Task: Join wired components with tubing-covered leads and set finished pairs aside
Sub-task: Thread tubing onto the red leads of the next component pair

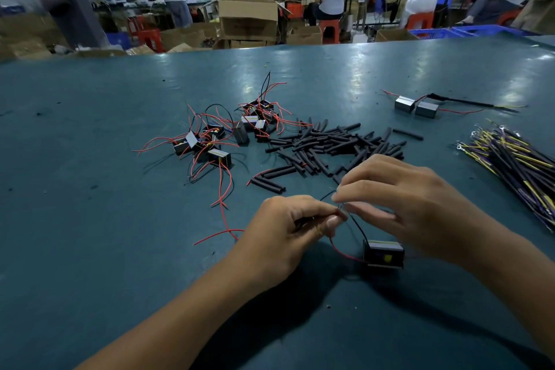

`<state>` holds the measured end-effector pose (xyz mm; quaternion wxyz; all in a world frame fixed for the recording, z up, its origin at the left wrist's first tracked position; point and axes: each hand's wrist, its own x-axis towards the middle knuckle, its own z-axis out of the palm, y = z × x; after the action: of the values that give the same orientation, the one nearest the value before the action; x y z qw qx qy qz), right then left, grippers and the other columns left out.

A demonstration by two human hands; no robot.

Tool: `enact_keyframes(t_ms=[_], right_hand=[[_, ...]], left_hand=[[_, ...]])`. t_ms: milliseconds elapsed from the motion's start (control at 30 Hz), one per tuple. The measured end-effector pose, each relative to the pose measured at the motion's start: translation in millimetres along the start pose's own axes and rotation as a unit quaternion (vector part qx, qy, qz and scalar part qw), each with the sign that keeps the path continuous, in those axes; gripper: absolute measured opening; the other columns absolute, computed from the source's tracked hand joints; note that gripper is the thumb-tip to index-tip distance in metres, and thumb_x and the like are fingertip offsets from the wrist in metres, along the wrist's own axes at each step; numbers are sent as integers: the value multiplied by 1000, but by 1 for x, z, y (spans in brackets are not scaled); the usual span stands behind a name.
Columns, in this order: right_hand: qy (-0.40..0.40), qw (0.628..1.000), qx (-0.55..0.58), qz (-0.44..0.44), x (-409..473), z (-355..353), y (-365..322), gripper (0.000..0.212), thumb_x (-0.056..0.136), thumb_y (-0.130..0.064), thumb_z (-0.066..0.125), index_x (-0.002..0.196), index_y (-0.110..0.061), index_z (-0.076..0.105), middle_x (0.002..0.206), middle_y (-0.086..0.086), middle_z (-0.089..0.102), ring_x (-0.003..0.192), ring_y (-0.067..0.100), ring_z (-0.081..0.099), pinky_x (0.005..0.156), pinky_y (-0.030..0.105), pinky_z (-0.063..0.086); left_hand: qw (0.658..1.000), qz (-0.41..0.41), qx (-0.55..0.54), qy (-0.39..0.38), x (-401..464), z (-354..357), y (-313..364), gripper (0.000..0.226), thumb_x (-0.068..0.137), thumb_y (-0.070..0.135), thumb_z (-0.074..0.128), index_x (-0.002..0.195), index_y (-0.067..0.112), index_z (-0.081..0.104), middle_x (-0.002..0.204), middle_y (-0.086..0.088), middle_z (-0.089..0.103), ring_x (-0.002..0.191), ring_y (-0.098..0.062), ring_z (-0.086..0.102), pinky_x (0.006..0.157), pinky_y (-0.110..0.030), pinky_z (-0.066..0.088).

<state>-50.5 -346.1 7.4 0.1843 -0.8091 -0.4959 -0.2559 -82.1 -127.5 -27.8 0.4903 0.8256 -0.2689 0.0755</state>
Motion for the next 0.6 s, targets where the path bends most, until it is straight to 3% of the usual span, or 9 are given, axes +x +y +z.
enact_keyframes(t_ms=[333,600], right_hand=[[-34,999,-17,-24,0,-2,1,15,100,-22,62,96,-13,74,96,0,65,89,20,60,67,36,53],[-36,999,24,26,-1,-5,-1,15,92,-25,67,90,-12,73,84,-3,65,75,15,61,64,28,51]], left_hand=[[999,-2,-12,-34,1,-3,-2,26,94,31,61,103,13,77,78,15,65,74,1,61,71,-11,42],[999,-1,-37,-8,1,-1,-1,19,94,25,64,100,13,77,72,19,65,62,8,56,62,-4,37]])
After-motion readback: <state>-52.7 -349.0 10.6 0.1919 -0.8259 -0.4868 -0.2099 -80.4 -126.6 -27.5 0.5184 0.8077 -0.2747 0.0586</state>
